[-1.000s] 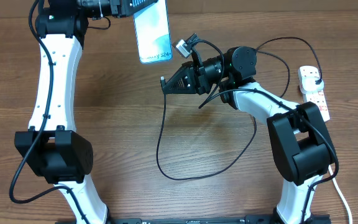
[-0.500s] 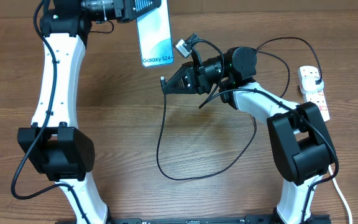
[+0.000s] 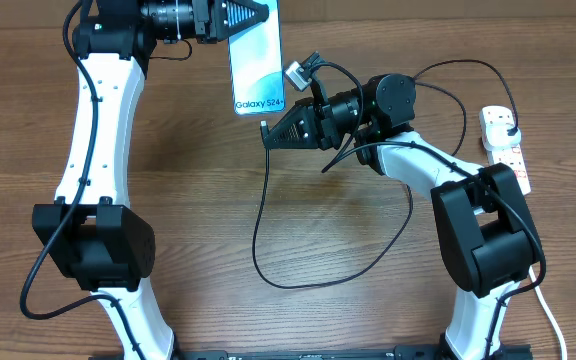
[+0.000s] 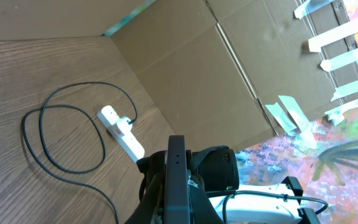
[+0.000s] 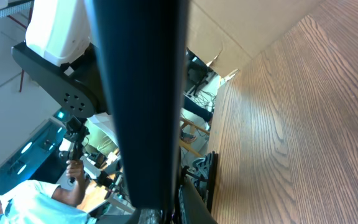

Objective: Plug charger to phone and switch on socket

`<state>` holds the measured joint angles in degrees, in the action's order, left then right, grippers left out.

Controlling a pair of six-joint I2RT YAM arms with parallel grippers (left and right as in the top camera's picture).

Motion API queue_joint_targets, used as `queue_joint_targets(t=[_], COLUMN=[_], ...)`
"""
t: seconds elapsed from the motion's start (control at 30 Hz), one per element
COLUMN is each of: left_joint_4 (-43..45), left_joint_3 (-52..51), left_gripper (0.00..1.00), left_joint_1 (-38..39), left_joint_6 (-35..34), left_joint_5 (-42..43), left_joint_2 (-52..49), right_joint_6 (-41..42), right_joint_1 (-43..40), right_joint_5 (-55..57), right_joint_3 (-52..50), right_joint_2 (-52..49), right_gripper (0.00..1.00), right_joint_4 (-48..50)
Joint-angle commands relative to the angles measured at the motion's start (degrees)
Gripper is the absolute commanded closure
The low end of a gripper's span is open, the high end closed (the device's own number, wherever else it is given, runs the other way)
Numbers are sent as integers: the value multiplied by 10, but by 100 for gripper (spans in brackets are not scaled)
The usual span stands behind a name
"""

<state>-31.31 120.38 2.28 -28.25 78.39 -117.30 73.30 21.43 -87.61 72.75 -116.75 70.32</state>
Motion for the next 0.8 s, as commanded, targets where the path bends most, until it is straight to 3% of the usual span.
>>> queue_joint_targets(t=[0.0, 0.77], left_joint_4=[2, -4], left_joint_3=[5, 5], left_gripper=[96, 96], left_joint_1=[9, 16], left_joint_6=[17, 26], left_joint_5=[4, -6], left_joint_2=[2, 2], right_joint_6=[2, 2], right_joint_1=[-2, -3], right_joint_5=[15, 45], right_joint_3=[12, 12], right_joint_2=[-1, -1], right_gripper=[96, 96], right_joint_4=[3, 3])
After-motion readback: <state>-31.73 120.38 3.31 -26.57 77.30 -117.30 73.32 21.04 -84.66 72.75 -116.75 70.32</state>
